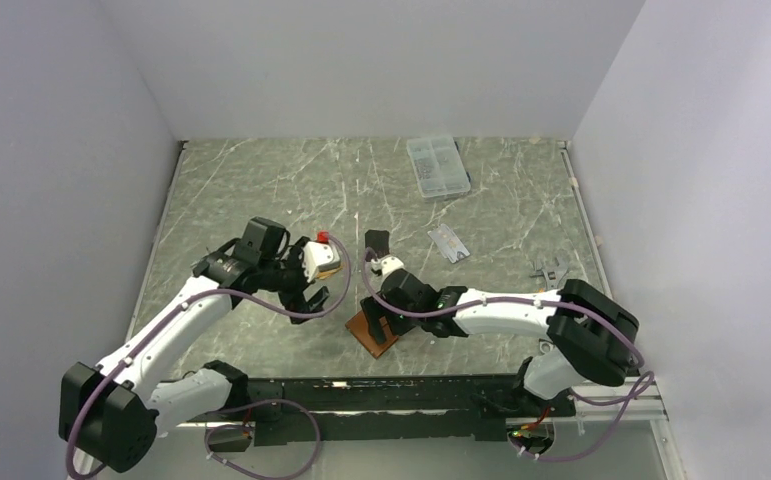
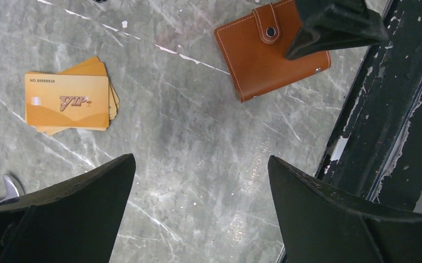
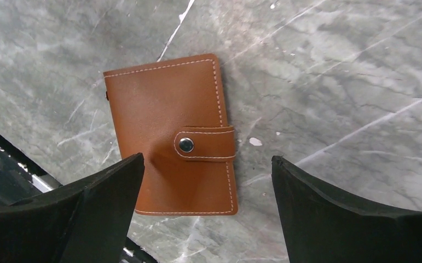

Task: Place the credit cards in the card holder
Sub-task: Open the card holder at the center of the board.

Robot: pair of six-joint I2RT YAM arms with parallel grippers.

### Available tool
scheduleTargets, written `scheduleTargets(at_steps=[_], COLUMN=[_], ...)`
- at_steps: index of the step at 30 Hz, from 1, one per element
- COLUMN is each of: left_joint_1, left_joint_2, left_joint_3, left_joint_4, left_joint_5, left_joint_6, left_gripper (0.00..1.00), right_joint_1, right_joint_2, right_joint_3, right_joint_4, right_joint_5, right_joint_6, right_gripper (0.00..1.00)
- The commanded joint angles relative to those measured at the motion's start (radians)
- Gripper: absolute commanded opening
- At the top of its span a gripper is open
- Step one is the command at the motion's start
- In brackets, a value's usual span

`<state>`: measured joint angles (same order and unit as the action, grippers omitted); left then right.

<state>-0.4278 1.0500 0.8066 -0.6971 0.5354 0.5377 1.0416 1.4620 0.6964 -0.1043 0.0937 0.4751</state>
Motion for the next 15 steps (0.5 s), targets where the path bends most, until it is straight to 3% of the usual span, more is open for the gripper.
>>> scheduleTargets(at_steps=[1, 7, 15], left_joint_1=[-0.078, -0.289, -0.303], left_joint_2=[0.011, 0.154, 0.145], left_joint_3=[0.012, 0.015, 0.018], left_joint_4=[0.044, 0.164, 0.164], left_joint_5=[-0.056, -0.259, -0.251], left_joint_6=[-0.007, -0.059, -0.186], left_gripper=[0.99, 0.99, 0.99], right_joint_1=[0.021, 0.021, 0.014], right_joint_2=[0.04, 0.087, 0.059], right_joint_3=[0.022, -0.026, -0.091], right_joint_4=[0.068, 0.131, 0.175], right_joint_5=[-0.019, -0.013, 0.001], right_joint_6=[0.023, 0.071, 0.147], right_gripper=[0.86, 0.73, 0.39])
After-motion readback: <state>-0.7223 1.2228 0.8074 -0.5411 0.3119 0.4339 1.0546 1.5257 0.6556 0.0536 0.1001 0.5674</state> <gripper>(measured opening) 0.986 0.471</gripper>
